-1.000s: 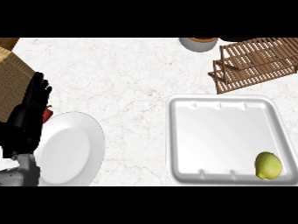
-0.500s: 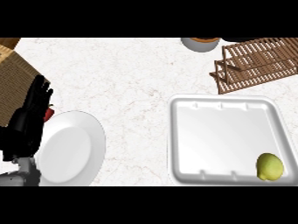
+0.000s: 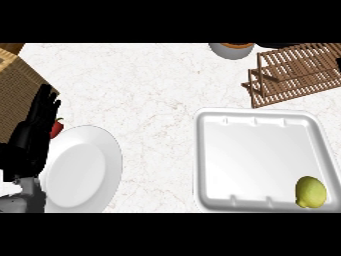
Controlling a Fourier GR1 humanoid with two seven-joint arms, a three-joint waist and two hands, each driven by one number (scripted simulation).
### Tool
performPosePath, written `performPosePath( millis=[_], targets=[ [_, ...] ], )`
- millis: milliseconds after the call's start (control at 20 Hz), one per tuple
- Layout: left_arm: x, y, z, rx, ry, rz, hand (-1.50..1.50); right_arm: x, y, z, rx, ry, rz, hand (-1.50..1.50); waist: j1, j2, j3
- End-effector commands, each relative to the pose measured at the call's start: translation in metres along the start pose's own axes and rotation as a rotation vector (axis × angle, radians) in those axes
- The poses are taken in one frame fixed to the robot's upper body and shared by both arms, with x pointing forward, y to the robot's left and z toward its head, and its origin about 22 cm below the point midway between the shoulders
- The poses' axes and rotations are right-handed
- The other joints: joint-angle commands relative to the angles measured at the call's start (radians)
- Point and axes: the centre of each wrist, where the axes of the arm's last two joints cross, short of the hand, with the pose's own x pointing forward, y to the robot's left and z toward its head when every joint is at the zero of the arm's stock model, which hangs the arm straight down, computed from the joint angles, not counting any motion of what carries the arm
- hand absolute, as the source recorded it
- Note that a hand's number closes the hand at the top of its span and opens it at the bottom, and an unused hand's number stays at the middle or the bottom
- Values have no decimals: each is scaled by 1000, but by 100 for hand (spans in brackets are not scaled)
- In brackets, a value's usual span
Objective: Pick the tomato from the tray and place it in the tiered shelf
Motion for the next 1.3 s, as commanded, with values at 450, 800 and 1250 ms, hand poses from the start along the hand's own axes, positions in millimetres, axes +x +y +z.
performPosePath(
  millis=[450,800,1250],
  targets=[
    [5,-8,-9,-20,-3,-2,0,-18,36,-12,19,87,-128,-150,18,10,1],
    [13,-18,2,-14,0,-10,0,-1,25,-25,57,56,-183,-150,22,9,2],
    [7,-5,-4,-18,5,-4,0,-5,-26,-26,-83,-4,-376,-150,12,8,1]
  ],
)
